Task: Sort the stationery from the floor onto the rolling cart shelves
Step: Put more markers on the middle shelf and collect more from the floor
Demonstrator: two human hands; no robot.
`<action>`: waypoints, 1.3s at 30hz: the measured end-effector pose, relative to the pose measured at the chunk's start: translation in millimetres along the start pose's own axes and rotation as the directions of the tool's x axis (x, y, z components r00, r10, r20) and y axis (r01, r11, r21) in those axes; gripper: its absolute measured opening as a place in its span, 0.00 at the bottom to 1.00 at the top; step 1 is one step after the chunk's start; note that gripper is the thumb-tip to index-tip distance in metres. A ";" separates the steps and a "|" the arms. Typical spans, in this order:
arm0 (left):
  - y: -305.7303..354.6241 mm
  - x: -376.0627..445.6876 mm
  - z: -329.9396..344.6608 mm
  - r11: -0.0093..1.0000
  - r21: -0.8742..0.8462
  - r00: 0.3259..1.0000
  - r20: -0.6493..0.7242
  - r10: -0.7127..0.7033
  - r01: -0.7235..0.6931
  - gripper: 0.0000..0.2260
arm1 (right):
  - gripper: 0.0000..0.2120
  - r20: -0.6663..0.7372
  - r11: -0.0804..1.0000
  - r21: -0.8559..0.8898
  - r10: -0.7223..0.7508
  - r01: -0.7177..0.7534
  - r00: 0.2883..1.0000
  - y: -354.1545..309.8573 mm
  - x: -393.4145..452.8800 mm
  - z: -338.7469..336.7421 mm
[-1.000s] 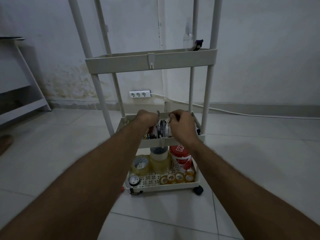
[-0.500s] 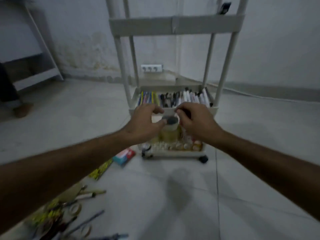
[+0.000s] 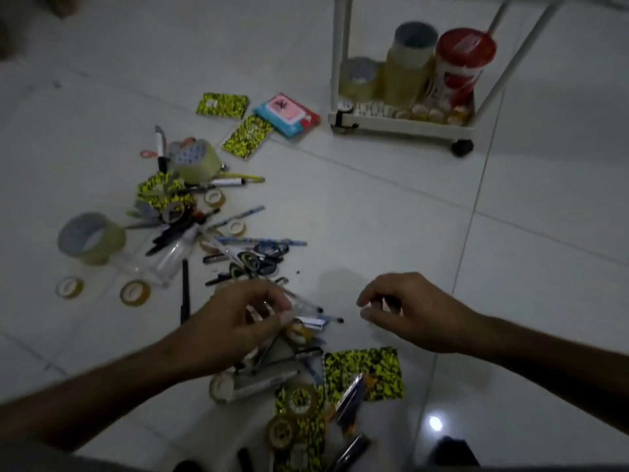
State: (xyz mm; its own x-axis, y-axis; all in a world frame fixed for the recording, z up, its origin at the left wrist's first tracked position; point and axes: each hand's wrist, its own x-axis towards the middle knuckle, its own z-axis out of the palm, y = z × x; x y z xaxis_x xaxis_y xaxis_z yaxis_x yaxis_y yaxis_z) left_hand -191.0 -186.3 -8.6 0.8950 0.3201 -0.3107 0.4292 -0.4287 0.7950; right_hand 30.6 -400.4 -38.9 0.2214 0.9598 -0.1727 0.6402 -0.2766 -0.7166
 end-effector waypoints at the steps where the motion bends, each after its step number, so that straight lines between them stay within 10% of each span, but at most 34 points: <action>1: -10.3 -8.4 10.4 1.000 0.021 1.000 0.007 0.016 -0.016 0.02 | 0.07 0.070 1.000 -0.008 -0.007 0.007 0.998 4.3 -8.7 12.6; 6: -50.6 -27.3 49.6 0.978 0.182 0.989 0.121 0.085 -0.106 0.04 | 0.16 0.373 0.959 -0.167 -0.153 0.229 0.915 19.8 -37.9 70.5; 13: -59.6 -38.6 70.0 0.989 0.136 0.992 0.113 0.048 -0.063 0.04 | 0.16 0.346 0.865 -0.378 -0.199 0.331 0.917 30.4 -43.8 115.5; 23: -34.9 -43.3 78.8 0.828 -0.477 0.934 0.327 -0.144 0.294 0.20 | 0.16 -0.107 0.960 0.278 0.012 0.018 0.994 -9.0 -39.4 110.4; 30: -41.3 -44.5 86.0 0.732 -0.612 0.954 0.212 -0.214 0.300 0.13 | 0.13 -0.091 0.960 0.279 -0.001 0.026 0.996 -14.6 -43.3 125.0; 35: -54.2 -46.5 84.1 0.676 -0.655 0.940 0.207 -0.270 0.338 0.13 | 0.18 0.379 0.925 -0.045 -0.333 0.377 0.863 11.3 -66.1 135.0; 39: -53.7 -46.0 83.5 0.613 -0.700 0.928 0.226 -0.295 0.366 0.15 | 0.17 0.468 0.830 -0.282 -0.319 0.481 0.824 16.0 -73.7 156.8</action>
State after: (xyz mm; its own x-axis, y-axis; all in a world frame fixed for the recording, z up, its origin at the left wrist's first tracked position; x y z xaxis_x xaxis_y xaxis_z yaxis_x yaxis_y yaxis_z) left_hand -245.1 -248.5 -80.5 0.7316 0.2324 -0.6409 0.5057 0.4456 0.7388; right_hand -90.8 -468.0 -143.6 -0.3660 0.9018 -0.2298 0.8452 0.2188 -0.4876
